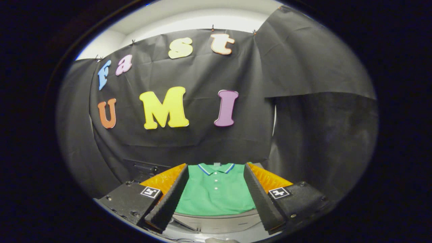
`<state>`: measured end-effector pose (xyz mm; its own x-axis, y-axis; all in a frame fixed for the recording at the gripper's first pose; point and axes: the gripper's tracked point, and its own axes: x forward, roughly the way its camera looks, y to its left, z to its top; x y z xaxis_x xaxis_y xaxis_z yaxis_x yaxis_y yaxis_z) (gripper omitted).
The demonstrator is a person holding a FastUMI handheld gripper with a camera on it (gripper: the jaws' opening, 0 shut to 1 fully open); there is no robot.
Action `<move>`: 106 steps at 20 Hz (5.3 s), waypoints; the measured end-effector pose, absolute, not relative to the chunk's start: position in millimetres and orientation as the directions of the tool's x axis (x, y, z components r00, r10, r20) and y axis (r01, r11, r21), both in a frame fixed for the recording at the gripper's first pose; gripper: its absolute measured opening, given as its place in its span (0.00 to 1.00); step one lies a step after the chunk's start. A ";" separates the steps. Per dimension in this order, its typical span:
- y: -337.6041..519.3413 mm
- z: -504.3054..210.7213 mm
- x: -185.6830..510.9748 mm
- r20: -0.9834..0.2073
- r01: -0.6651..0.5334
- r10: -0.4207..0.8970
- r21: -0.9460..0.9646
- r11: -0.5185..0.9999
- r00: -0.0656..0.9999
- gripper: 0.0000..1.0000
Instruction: Put the clothes into the washing machine and then close the washing machine lid.
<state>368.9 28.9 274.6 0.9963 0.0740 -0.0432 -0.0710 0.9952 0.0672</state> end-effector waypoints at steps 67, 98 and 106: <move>321.8 323.1 357.4 0.018 -0.455 0.456 0.102 0.885 0.890 0.05; 445.4 -51.8 532.5 -0.678 -0.399 0.335 0.068 0.915 0.654 0.05; 435.7 -98.4 534.0 -0.778 -0.354 0.245 0.031 0.935 0.578 0.08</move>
<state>534.0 435.7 -98.4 0.5783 0.2447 -0.7782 -0.3542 0.9346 0.0307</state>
